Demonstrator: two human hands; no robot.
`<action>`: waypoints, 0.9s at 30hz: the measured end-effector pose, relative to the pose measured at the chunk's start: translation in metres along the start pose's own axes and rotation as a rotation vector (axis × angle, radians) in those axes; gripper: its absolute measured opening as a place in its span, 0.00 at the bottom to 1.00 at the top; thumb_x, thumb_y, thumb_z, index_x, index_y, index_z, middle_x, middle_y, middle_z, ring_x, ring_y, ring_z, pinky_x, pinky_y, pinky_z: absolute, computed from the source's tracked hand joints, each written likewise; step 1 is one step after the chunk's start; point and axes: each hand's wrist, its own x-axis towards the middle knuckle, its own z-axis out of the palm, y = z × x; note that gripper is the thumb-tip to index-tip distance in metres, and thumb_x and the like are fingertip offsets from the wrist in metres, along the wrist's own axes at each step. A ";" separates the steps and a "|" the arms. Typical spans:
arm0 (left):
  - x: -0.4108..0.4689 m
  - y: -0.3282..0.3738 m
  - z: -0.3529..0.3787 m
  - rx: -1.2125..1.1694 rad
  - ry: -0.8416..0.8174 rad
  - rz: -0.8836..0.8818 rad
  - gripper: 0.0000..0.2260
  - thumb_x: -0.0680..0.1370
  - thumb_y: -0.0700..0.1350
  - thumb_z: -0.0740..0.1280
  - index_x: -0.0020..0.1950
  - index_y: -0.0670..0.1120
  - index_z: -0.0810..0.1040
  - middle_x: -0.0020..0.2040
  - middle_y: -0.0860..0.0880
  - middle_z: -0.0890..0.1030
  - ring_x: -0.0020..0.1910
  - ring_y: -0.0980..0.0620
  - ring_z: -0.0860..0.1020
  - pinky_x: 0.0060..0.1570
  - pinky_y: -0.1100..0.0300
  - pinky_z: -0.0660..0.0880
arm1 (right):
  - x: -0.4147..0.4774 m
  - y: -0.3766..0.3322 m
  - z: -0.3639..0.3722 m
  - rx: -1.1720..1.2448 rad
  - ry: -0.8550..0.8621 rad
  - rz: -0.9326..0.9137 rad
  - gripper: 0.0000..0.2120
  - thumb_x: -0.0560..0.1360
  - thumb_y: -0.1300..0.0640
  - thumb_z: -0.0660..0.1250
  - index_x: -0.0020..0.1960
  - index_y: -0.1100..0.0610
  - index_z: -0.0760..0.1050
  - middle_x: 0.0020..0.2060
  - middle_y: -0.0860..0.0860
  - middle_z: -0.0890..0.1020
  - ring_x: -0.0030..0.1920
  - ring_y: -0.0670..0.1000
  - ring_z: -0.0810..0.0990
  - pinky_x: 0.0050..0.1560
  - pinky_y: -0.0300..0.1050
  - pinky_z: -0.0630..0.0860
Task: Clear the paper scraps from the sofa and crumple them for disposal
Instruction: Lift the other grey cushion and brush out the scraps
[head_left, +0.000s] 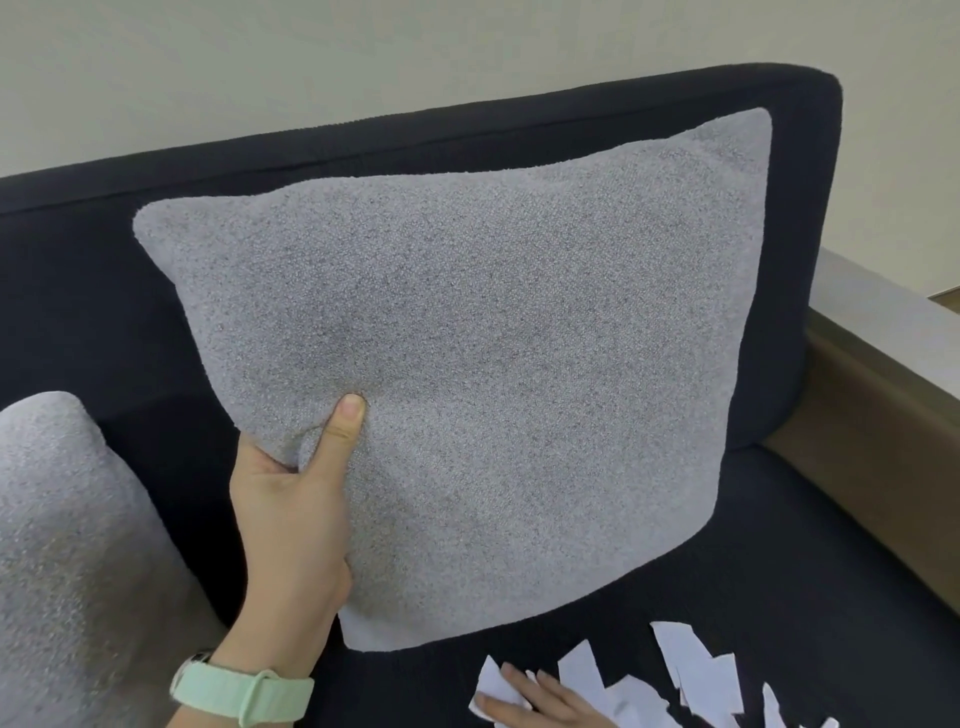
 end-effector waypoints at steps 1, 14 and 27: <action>0.000 0.000 0.000 0.004 -0.001 0.000 0.20 0.71 0.43 0.73 0.63 0.45 0.77 0.54 0.52 0.85 0.56 0.56 0.83 0.61 0.53 0.77 | -0.006 0.001 -0.008 0.023 -0.224 0.007 0.23 0.49 0.18 0.69 0.36 0.30 0.79 0.60 0.15 0.67 0.62 0.31 0.74 0.40 0.44 0.72; -0.004 0.001 -0.002 0.003 -0.029 -0.004 0.13 0.75 0.38 0.71 0.58 0.50 0.78 0.53 0.53 0.84 0.56 0.56 0.83 0.61 0.53 0.77 | 0.039 0.040 -0.107 0.295 -0.577 0.298 0.21 0.76 0.28 0.50 0.68 0.27 0.64 0.71 0.25 0.63 0.77 0.32 0.46 0.76 0.36 0.40; -0.011 0.003 -0.008 -0.001 -0.106 -0.011 0.20 0.75 0.40 0.73 0.66 0.42 0.75 0.58 0.50 0.83 0.59 0.53 0.82 0.62 0.51 0.77 | 0.027 0.016 -0.133 0.347 -0.578 0.396 0.27 0.77 0.30 0.51 0.72 0.37 0.67 0.72 0.30 0.66 0.77 0.33 0.47 0.75 0.35 0.41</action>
